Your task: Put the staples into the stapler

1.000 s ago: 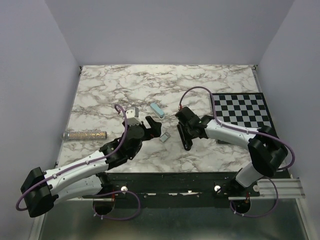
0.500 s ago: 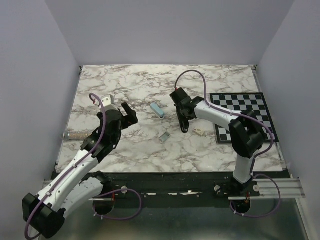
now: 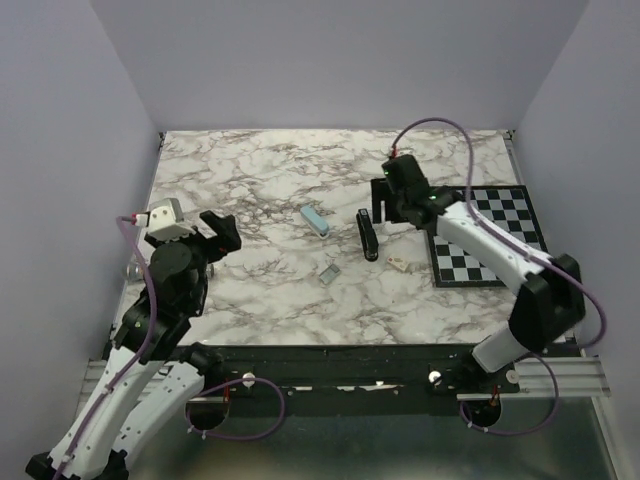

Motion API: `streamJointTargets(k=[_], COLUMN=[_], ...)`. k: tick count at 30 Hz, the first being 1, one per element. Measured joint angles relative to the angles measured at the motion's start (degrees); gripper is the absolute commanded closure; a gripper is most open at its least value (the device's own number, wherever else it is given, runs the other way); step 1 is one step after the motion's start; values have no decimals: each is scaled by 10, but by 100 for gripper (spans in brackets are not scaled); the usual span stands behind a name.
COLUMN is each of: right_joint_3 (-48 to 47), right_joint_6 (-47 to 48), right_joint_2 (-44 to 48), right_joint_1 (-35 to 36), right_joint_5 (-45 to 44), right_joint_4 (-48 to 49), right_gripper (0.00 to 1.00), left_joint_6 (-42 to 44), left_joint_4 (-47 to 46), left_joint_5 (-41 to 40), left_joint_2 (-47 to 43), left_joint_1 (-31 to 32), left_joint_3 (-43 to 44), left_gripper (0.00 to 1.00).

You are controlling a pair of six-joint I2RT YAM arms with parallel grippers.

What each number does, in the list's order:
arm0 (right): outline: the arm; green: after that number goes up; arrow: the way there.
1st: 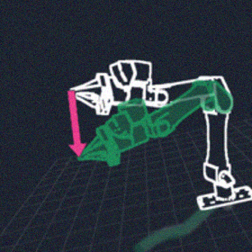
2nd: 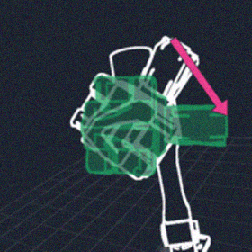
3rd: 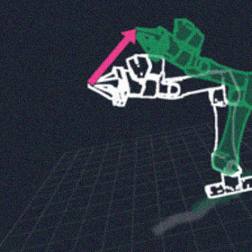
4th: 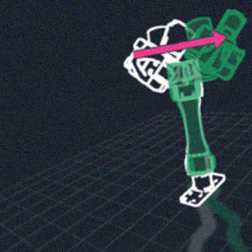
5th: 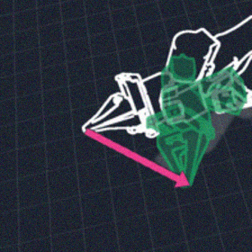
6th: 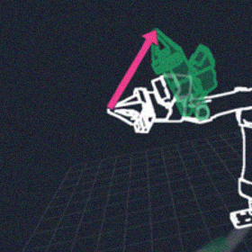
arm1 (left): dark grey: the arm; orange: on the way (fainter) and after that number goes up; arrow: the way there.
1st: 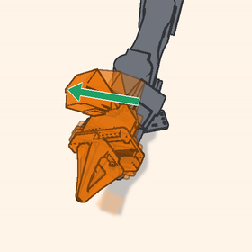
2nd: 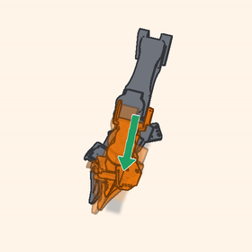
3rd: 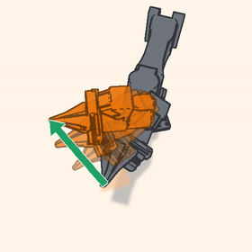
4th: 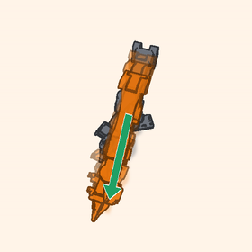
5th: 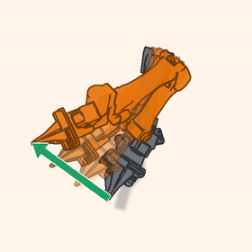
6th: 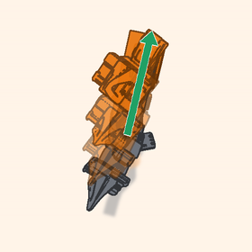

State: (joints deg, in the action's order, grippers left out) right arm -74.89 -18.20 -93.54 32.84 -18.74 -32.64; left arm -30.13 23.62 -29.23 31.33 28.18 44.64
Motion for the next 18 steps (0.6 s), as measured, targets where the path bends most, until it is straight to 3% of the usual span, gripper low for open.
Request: streamJointTargets(k=[1, 5, 11, 18], right_joint_3=[10, 62, 172, 277], right_joint_6=[-4, -20, -43, -42], right_joint_2=[37, 188, 431, 636], right_joint_1=[-9, -40, -43, -43], right_joint_5=[0, -22, -90, -137], right_joint_4=[1, 8, 11, 9], right_gripper=[9, 0, 0, 0], left_joint_6=[7, 38, 58, 65], left_joint_4=[2, 10, 11, 9], left_joint_5=[-10, -45, -99, -128], left_joint_2=[-12, -61, -171, -279], left_joint_1=[0, 0, 0, 0], left_joint_3=[4, 9, -24, -58], left_gripper=[1, 1, 1, 1])
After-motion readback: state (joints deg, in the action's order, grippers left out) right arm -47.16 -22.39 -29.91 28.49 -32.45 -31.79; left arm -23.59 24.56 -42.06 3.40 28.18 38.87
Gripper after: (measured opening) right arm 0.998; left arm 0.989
